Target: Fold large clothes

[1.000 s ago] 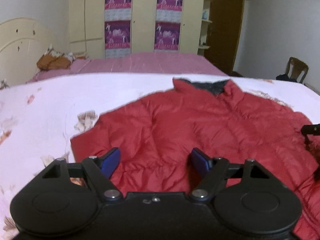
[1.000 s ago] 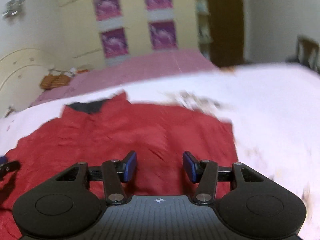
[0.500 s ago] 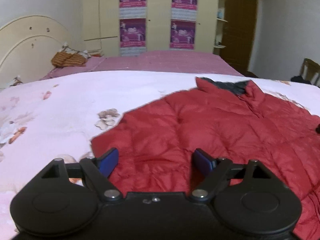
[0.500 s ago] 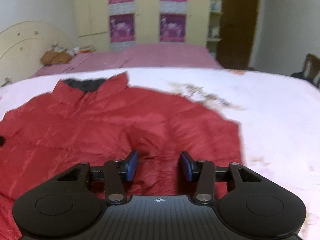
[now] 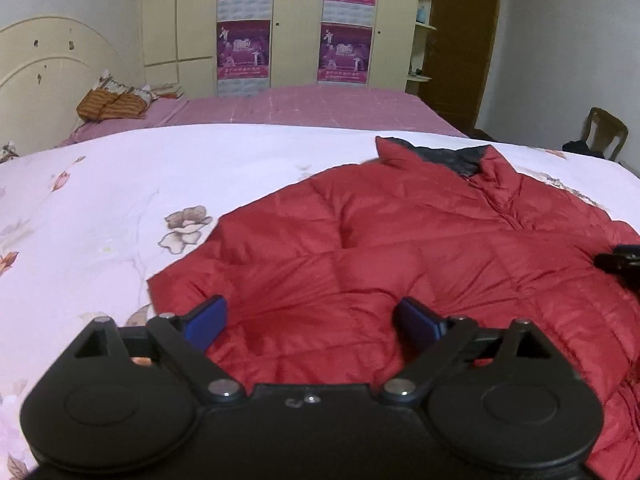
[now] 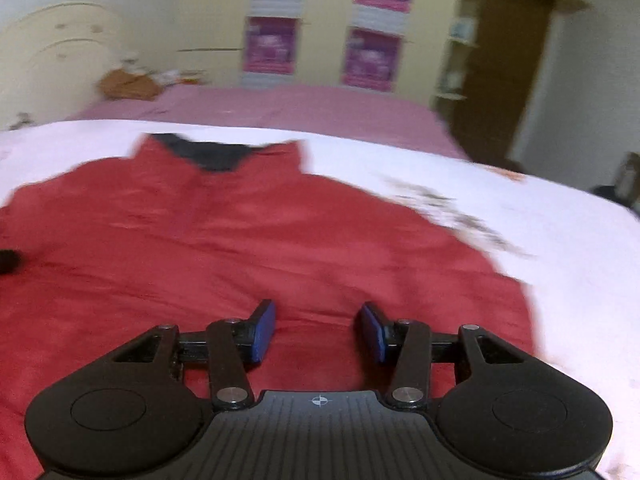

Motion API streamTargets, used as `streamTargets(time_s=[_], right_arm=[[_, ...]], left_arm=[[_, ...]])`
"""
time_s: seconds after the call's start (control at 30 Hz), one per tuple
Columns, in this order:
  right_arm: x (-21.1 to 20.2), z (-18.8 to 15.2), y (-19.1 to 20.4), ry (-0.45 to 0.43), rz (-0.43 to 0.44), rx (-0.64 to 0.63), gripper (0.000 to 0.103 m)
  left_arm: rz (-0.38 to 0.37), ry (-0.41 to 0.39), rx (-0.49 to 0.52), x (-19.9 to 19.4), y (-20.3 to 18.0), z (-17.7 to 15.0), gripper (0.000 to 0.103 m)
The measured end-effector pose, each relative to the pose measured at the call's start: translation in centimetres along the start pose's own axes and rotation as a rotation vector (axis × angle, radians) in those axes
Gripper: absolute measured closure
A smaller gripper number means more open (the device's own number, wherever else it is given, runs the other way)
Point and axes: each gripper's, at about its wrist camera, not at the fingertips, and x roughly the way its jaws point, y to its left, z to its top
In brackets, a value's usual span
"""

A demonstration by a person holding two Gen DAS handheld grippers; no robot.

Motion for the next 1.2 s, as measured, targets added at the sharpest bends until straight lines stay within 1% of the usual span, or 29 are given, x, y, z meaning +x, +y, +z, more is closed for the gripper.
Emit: streamTargets(time_s=[0.03, 0.07, 0.1, 0.13, 0.2, 0.23, 0.27, 0.3, 0.37, 0.43, 0.47, 0.5, 0.53, 0.6, 0.63, 0.7, 0.73, 0.77, 1.0, 1.2], right_arm=[[0.1, 0.0, -0.3, 0.006, 0.013, 0.008, 0.057], [-0.1, 0.1, -0.2, 0.011, 0.009, -0.003, 0.057], [-0.5, 0.4, -0.1, 0.009, 0.001, -0.009, 0.057], [-1.6, 0.6, 0.2, -0.016, 0.003, -0.006, 0.057], [-4.0, 1.0, 0.5, -0.063, 0.029, 0.003, 0.057], [-5.2, 0.8, 0.6, -0.074, 0.035, 0.008, 0.054], [-6.2, 0.3, 0.7, -0.084, 0.047, 0.01, 0.033], [-6.7, 0.0, 1.2, -0.089, 0.064, -0.002, 0.027], [-6.8, -0.9, 2.3, -0.056, 0.076, -0.05, 0.027], [-6.0, -2.1, 3.2, -0.002, 0.069, -0.082, 0.027], [-5.2, -2.6, 3.2, 0.027, 0.053, -0.086, 0.027], [-4.4, -2.9, 3.0, 0.049, 0.042, -0.077, 0.027], [-3.8, -3.0, 2.6, 0.062, 0.049, -0.055, 0.027], [-3.7, -2.8, 2.2, 0.072, 0.051, -0.028, 0.027], [-4.2, -2.6, 2.1, 0.062, 0.044, -0.026, 0.027], [-5.7, -2.7, 1.6, 0.027, 0.057, -0.006, 0.027], [-6.6, -3.0, 1.1, 0.021, 0.07, 0.013, 0.027], [-7.3, -3.3, 0.6, 0.018, 0.082, 0.034, 0.027], [-14.3, -7.6, -4.4, 0.021, 0.131, 0.176, 0.027], [-20.4, -12.4, -8.3, 0.036, 0.142, 0.221, 0.027]], left_arm=[[0.008, 0.0, 0.002, -0.3, -0.1, 0.0, 0.012], [0.024, -0.004, 0.007, -0.8, -0.4, 0.2, 0.018], [0.032, -0.017, 0.018, -1.5, -0.8, 0.2, 0.019], [0.032, -0.035, 0.032, -2.5, -1.3, 0.3, 0.02], [0.0, -0.068, 0.027, -4.4, -2.4, 0.0, 0.018], [-0.027, -0.076, 0.031, -5.1, -3.1, -0.4, 0.017], [-0.043, -0.079, 0.049, -5.9, -4.0, -0.8, 0.017], [-0.044, -0.085, 0.069, -6.4, -4.9, -1.3, 0.017], [-0.057, -0.077, 0.1, -6.6, -6.6, -2.1, 0.016], [-0.029, -0.02, 0.125, -5.6, -7.5, -3.2, 0.017], [-0.022, -0.004, 0.123, -5.0, -7.4, -3.6, 0.015], [-0.018, 0.001, 0.11, -4.7, -7.1, -4.0, 0.015], [-0.01, 0.003, 0.099, -4.8, -6.8, -4.0, 0.015], [0.022, -0.003, 0.101, -5.7, -6.5, -3.9, 0.016], [0.034, -0.007, 0.104, -6.2, -6.3, -3.9, 0.017], [0.043, -0.01, 0.104, -7.4, -6.1, -4.2, 0.013], [0.053, -0.008, 0.107, -8.0, -6.1, -4.5, 0.01], [0.064, -0.007, 0.111, -8.6, -6.2, -4.7, 0.009], [0.114, 0.009, 0.092, -12.9, -7.2, -7.6, 0.009], [0.16, 0.026, 0.066, -17.4, -8.2, -11.1, 0.01]])
